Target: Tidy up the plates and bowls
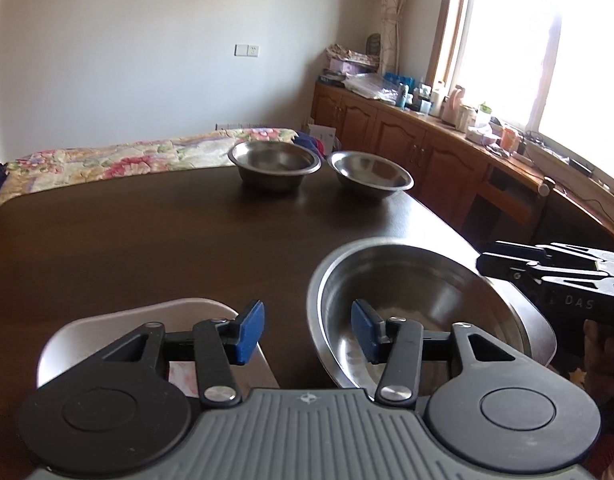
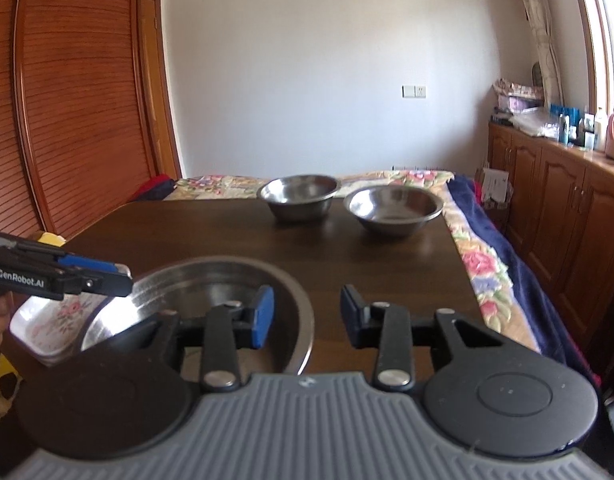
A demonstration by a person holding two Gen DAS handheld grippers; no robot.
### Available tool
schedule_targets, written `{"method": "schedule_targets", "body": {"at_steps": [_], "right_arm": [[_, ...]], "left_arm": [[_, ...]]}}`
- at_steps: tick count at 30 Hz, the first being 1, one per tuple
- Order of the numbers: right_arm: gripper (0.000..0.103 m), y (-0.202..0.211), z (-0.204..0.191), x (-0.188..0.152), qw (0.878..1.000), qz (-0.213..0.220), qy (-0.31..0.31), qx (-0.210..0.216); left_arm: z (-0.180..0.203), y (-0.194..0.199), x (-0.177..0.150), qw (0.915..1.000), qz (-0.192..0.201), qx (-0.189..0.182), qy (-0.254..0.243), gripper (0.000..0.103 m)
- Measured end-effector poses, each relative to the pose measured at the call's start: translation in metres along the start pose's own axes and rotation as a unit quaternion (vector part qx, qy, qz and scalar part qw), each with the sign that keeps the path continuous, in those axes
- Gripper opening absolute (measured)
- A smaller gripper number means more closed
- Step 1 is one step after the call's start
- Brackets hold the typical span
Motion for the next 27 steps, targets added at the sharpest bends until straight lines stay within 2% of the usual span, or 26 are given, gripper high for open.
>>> {"method": "schedule_targets", "body": {"at_steps": [14,24,27], "right_arm": [[0.039,-0.02,0.027,0.044,0.999,0.025,0.037,-0.012],[0.039,-0.047,0.039,0.067,0.997,0.022,0.068,0.001],[0.039,-0.058,0.038,0.076,0.998,0.013,0.061,0.02]], "left_arm": [[-0.016,-0.013,0.034,0.9996,0.016,0.024,-0.006,0.054],[-0.023,-0.033,0.059,0.9989,0.015,0.039,-0.018,0.055],[-0.026,-0.043,0.067,0.9984,0.011,0.048,-0.027,0.056]]}}
Point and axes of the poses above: each gripper's, at about its wrist camera, not at the fingertips, and y roughly against the way its jaws point, z to its right, x to its top, the point moved 9 cm from there along -y, roughly the way its jaws point
